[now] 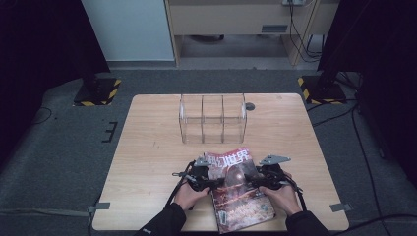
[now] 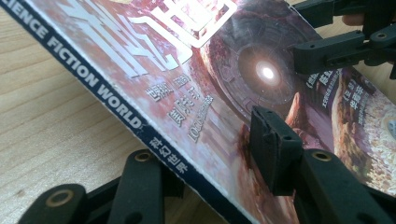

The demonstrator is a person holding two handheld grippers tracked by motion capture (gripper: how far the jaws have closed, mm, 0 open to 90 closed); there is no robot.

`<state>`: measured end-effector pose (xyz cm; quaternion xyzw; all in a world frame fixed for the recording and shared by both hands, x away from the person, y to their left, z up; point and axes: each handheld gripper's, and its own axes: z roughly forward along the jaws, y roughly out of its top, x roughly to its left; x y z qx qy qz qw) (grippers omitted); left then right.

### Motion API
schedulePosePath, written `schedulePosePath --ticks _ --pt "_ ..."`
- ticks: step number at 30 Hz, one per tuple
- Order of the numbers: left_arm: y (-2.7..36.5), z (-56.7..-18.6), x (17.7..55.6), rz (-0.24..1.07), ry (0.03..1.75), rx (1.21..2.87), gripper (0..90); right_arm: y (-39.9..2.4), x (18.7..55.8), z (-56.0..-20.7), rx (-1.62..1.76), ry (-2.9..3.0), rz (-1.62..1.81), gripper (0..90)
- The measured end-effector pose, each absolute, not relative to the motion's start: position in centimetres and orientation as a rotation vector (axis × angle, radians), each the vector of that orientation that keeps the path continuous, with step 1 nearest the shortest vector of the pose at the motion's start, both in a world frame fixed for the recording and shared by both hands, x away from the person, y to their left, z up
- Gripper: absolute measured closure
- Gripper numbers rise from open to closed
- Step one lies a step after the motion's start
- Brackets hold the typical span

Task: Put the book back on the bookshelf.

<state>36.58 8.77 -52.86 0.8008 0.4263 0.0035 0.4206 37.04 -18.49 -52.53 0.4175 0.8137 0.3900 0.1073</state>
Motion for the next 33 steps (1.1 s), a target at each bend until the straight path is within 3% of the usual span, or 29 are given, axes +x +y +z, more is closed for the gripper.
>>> schedulePosePath --ticks 4,33 --pt "9.1 -52.2 36.5 -0.014 1.075 1.973 64.3 -18.5 37.1 -52.6 1.23 2.402 1.148 42.7" --pt "11.6 -46.7 36.3 -0.005 1.078 1.838 82.6 -20.5 37.6 -51.6 1.28 2.326 1.127 32.1"
